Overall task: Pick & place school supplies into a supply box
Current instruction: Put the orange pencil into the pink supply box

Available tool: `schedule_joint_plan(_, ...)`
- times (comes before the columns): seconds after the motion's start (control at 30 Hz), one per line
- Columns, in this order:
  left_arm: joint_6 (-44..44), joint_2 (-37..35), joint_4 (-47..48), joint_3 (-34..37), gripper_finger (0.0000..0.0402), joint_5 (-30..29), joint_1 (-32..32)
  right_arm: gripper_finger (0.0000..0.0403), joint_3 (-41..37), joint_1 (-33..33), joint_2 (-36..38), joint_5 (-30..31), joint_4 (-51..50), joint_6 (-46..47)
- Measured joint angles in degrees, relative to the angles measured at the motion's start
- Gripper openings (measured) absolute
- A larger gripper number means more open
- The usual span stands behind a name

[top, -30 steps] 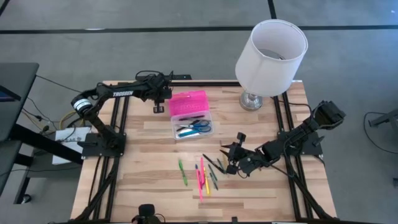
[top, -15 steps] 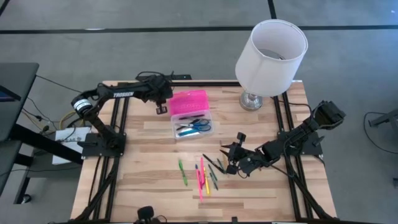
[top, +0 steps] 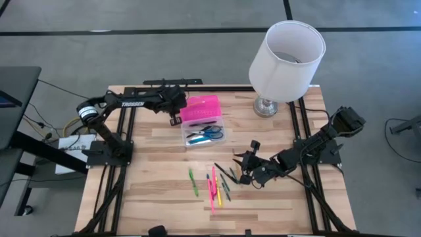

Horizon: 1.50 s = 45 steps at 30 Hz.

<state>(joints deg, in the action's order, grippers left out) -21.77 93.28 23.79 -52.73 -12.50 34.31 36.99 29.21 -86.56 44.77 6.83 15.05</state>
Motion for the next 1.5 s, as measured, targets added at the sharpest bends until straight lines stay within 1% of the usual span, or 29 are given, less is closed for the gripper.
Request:
schedule_joint_plan(0.1,1.82,-1.39,1.0,0.0,0.0016,-1.73,-0.97,0.0074,0.0,0.0,0.0,-0.72,0.01,0.0)
schedule_joint_plan(0.27,4.97,-6.32,3.12,0.0,0.0014,-1.77,-2.74,0.0074,0.0,0.0,0.0,-1.41,0.08,0.4)
schedule_joint_plan(0.37,8.02,-10.07,5.31,0.0,0.0015,0.64,-4.44,0.0074,0.0,0.0,0.0,-1.44,0.2,1.01)
schedule_joint_plan(0.5,15.65,-13.85,7.41,0.0,0.0015,4.43,-7.96,0.0074,0.0,0.0,0.0,-1.54,0.42,1.09)
schedule_joint_plan(0.63,23.34,-14.52,8.68,0.0,0.0015,3.92,-13.66,0.0074,-0.02,0.0,0.0,-1.54,1.3,1.12)
schedule_joint_plan(0.77,29.52,-14.49,6.58,0.59,0.0015,1.32,-19.74,0.0074,-0.02,0.0,0.0,-1.54,1.79,1.12)
schedule_joint_plan(1.0,40.12,-14.49,5.58,0.89,0.0016,-7.7,-28.32,0.0074,-0.02,0.0,0.0,-1.98,1.86,1.49)
schedule_joint_plan(1.07,42.75,-14.49,3.85,1.37,0.0016,-11.1,-30.75,0.0074,-0.02,0.0,0.0,-2.15,2.01,1.51)
schedule_joint_plan(1.13,44.47,-14.47,2.14,2.1,0.0016,-13.08,-32.75,0.0074,-0.02,0.0,0.0,-2.91,2.02,1.53)
schedule_joint_plan(1.33,48.45,-14.45,-3.04,5.5,0.0016,-16.35,-36.3,0.0074,-0.02,0.0,0.0,-4.19,1.99,1.49)
schedule_joint_plan(1.4,49.8,-14.45,-4.67,7.32,0.0016,-16.72,-36.68,0.0074,-0.02,-0.11,0.0,-4.19,2.0,1.25)
schedule_joint_plan(1.5,49.73,-13.7,-10.06,10.63,0.0016,-16.66,-36.95,0.0074,0.0,-0.48,0.0,-4.25,2.01,1.2)
